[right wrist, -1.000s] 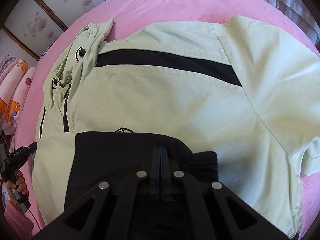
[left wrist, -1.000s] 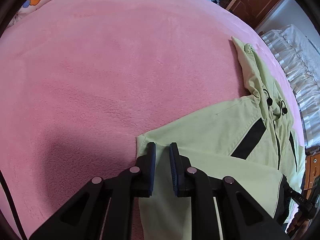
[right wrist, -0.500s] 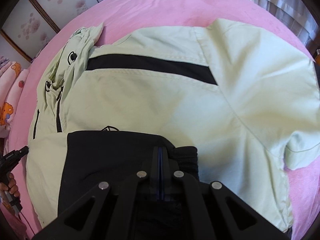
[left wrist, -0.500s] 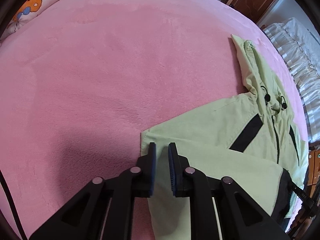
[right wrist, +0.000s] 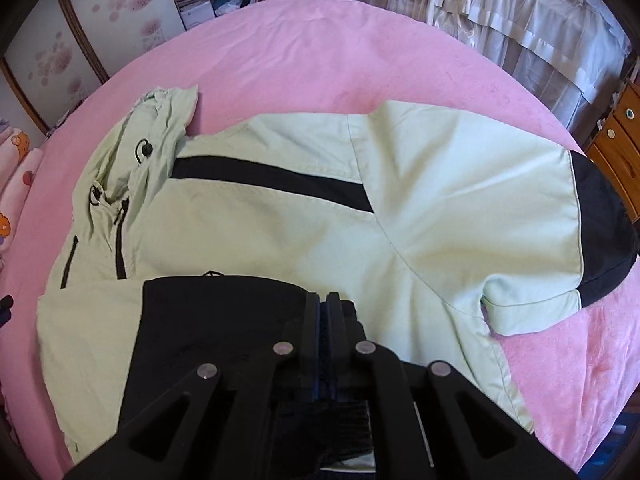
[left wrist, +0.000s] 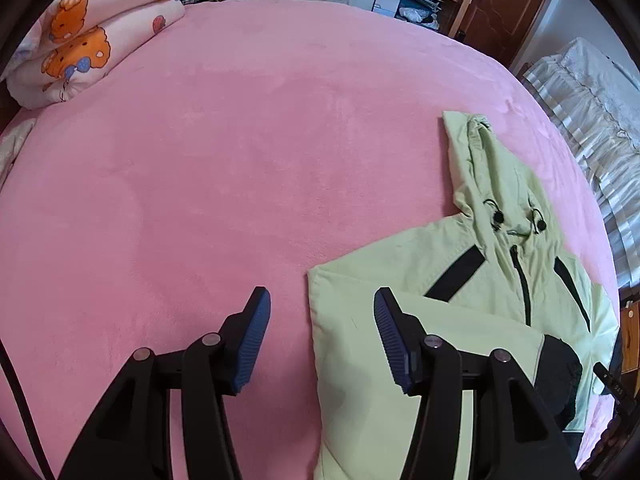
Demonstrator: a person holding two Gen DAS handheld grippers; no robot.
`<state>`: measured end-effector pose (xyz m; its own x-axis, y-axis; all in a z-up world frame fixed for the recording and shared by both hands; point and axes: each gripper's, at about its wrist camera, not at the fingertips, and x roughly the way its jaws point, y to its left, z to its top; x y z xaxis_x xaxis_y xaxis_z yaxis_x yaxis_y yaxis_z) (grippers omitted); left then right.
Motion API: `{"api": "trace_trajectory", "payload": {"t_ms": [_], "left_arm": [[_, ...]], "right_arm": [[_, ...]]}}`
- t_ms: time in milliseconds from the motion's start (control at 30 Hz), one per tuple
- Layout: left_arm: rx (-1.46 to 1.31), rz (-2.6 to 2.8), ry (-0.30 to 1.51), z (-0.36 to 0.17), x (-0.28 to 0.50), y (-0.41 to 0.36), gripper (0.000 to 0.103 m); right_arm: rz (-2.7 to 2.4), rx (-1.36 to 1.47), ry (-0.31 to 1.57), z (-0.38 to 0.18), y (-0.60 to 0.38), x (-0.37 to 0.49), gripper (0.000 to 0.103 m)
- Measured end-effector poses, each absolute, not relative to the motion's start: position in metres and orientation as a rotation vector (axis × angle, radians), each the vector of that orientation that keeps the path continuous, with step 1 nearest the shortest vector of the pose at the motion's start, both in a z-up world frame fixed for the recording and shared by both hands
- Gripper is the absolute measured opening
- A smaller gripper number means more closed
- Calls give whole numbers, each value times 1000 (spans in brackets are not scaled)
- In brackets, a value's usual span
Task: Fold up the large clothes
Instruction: 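Open the right gripper and move it toward the other black sleeve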
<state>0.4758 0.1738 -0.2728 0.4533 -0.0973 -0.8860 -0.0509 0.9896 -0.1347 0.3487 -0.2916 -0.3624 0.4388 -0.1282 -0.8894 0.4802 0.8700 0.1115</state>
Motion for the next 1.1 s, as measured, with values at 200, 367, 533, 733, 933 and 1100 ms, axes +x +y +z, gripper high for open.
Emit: {"api": "trace_trajectory", "payload": {"t_ms": [200,367,533,733,933,1100], "left_arm": [[-154,-53,1097,-253,435,164,58],[-174,-38,1106,-245,391,158,68],[-192,67,1101,-240,345,148,68],[-227,162,1098,-237,282,104,68],[-224,177,1135,-231,233,37,69],[-196,127,1175,-221,211,-26,69]], "right_arm": [[-416,488,990,-330,-297,309,4],[-417,560,944,-320,-294,271,29],[-374,613,944,-326,-299,239,30],[-249,582,1039,-337,-312,215,37],[-143,586,1079,-332,-338,191,42],[-107,588,1100,-319,-370,172,48]]}}
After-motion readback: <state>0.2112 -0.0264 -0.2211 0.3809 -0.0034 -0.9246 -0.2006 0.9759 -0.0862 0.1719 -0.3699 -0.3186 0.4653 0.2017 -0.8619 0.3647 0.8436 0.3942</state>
